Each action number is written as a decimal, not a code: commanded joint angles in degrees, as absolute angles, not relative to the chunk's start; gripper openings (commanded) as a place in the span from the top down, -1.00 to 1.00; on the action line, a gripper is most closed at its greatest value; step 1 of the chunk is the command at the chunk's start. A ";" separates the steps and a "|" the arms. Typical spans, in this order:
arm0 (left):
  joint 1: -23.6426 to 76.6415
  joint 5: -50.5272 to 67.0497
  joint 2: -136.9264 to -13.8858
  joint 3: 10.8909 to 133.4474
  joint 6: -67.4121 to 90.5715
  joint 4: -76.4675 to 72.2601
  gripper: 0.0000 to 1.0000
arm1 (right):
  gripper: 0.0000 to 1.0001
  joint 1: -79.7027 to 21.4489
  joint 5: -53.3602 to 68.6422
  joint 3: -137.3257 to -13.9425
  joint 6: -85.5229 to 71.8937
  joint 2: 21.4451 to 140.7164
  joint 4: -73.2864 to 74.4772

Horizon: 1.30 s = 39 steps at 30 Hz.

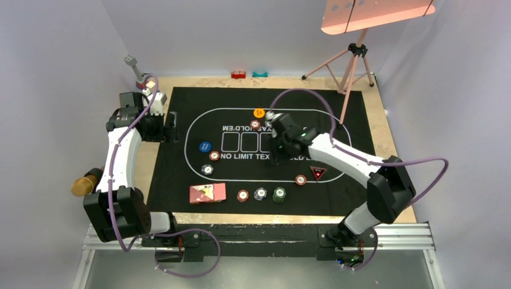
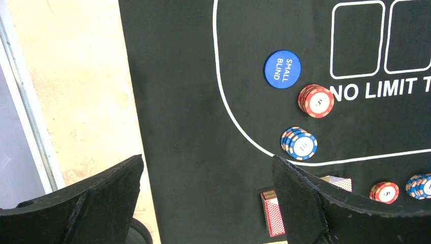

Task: Distribute texas hold em gaming equipment

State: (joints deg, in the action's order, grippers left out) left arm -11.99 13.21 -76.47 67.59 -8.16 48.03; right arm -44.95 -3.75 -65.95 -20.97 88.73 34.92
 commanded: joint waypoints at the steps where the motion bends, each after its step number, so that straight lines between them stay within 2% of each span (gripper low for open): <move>1: -12.43 13.51 -74.83 67.91 -9.14 47.19 -0.99 | 0.88 -32.04 -6.43 -63.41 -26.77 84.21 35.01; 6: -12.45 13.62 -74.83 68.18 -9.16 47.20 -0.99 | 0.90 -19.75 -6.84 -60.49 -28.89 85.17 33.73; 9: -12.47 13.70 -74.84 68.20 -9.33 47.28 -0.99 | 0.90 -15.95 -7.99 -58.81 -30.25 86.22 32.71; 20: -12.46 13.64 -75.15 68.09 -9.63 47.10 -0.99 | 0.90 -13.20 -9.50 -57.28 -31.11 93.80 33.05; 26: -12.44 13.60 -75.12 67.98 -9.84 47.11 -0.99 | 0.76 -12.81 -11.55 -57.34 -31.57 96.68 33.26; 27: -12.43 13.58 -75.12 67.96 -9.90 47.11 -0.99 | 0.68 -12.77 -12.31 -57.31 -31.67 96.94 33.41; 29: -12.41 13.61 -75.15 67.94 -9.88 46.98 -0.99 | 0.34 -12.59 -12.62 -57.31 -31.73 97.39 33.27; 35: -12.43 13.61 -75.16 67.87 -9.95 46.97 -0.99 | -0.05 -12.56 -12.17 -57.61 -31.55 98.02 33.57; 39: -12.47 13.64 -75.02 67.86 -9.96 47.06 -0.99 | -0.44 -12.46 -11.97 -57.78 -31.92 96.31 34.37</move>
State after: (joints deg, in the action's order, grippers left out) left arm -11.99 13.23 -76.36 67.59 -9.19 48.01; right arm -13.08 -9.47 -57.47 -31.03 96.88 33.78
